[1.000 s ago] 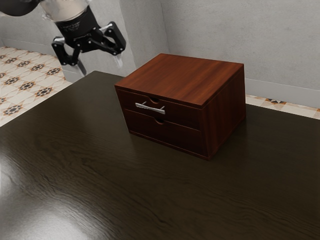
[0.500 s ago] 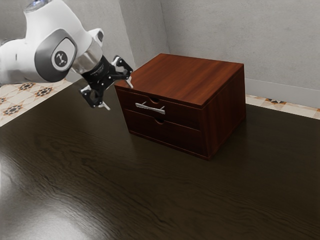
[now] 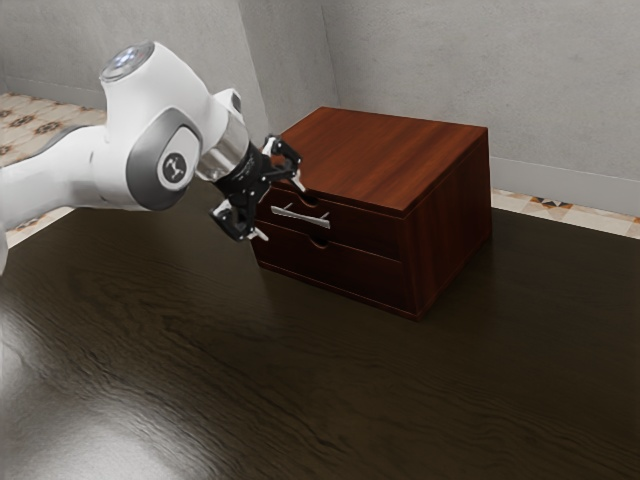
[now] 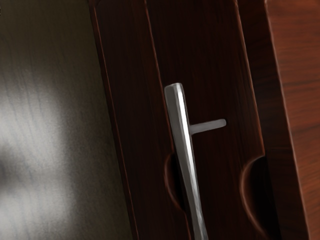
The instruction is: Pull the drawer handle with one arm to open the drawer
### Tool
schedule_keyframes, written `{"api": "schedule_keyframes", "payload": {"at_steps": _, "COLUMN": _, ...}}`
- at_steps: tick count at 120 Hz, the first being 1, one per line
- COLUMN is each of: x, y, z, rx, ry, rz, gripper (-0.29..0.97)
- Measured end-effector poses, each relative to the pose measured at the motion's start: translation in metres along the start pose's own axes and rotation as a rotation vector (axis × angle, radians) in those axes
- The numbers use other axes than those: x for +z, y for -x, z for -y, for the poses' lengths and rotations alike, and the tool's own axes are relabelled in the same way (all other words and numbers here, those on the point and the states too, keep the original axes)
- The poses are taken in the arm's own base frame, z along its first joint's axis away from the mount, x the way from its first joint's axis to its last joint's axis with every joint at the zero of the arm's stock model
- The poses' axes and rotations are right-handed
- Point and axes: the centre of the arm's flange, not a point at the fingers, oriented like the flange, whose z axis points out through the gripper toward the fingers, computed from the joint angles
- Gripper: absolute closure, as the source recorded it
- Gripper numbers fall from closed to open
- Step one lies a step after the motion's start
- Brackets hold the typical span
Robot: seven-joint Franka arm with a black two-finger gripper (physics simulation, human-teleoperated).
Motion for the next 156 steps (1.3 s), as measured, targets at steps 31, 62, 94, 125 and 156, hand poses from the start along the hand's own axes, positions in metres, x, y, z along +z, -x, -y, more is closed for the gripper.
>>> {"api": "schedule_keyframes", "payload": {"at_steps": 31, "x": 0.008, "y": -0.004, "z": 0.001, "rx": -0.058, "ry": 0.026, "rz": -0.013, "gripper": 0.00}}
{"api": "schedule_keyframes", "payload": {"at_steps": 62, "x": 0.025, "y": -0.003, "z": 0.009, "rx": -0.095, "ry": 0.018, "rz": -0.013, "gripper": 0.00}}
{"api": "schedule_keyframes", "payload": {"at_steps": 94, "x": 0.035, "y": -0.002, "z": 0.014, "rx": -0.119, "ry": 0.023, "rz": -0.017, "gripper": 0.00}}
{"api": "schedule_keyframes", "payload": {"at_steps": 125, "x": 0.040, "y": -0.002, "z": 0.018, "rx": -0.136, "ry": 0.025, "rz": -0.019, "gripper": 0.00}}
{"api": "schedule_keyframes", "payload": {"at_steps": 156, "x": 0.036, "y": -0.004, "z": 0.017, "rx": -0.148, "ry": 0.035, "rz": -0.023, "gripper": 0.16}}
